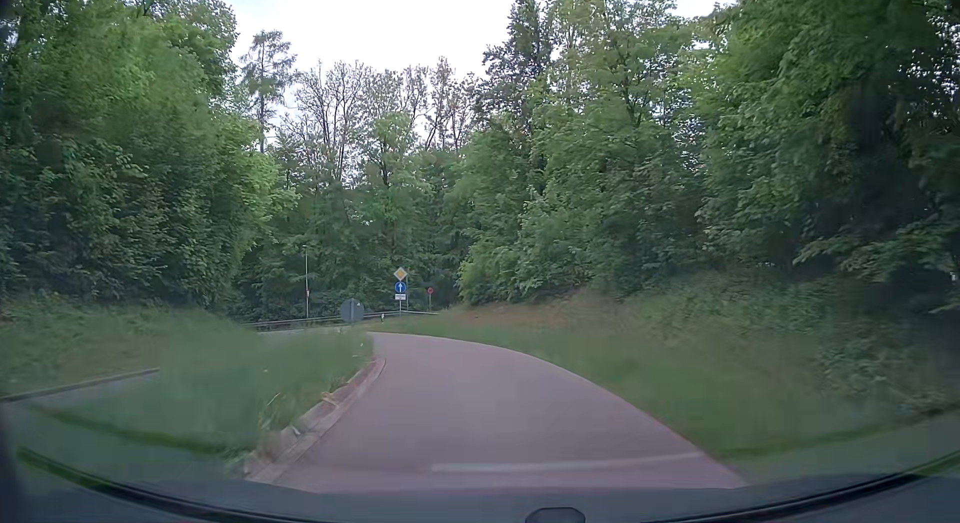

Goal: Follow the waypoints while adhering to traffic rules and regulations

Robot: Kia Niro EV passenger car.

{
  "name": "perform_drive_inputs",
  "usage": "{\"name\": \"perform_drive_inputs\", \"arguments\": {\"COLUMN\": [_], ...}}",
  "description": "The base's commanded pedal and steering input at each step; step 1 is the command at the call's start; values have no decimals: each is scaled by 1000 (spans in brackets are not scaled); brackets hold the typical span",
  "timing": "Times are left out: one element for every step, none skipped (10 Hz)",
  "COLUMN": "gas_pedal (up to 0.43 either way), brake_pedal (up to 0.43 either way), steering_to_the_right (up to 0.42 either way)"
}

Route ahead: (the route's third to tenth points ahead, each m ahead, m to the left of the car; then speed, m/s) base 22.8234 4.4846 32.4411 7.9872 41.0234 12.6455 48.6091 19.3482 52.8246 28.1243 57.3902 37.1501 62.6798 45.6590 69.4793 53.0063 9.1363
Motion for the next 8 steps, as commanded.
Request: {"name": "perform_drive_inputs", "arguments": {"gas_pedal": [0, 0, 0, 0, 0, 0, 0, 0], "brake_pedal": [0, 0, 0, 0, 0, 0, 0, 0], "steering_to_the_right": [-41, -41, -42, -44, -46, -48, -53, -58]}}
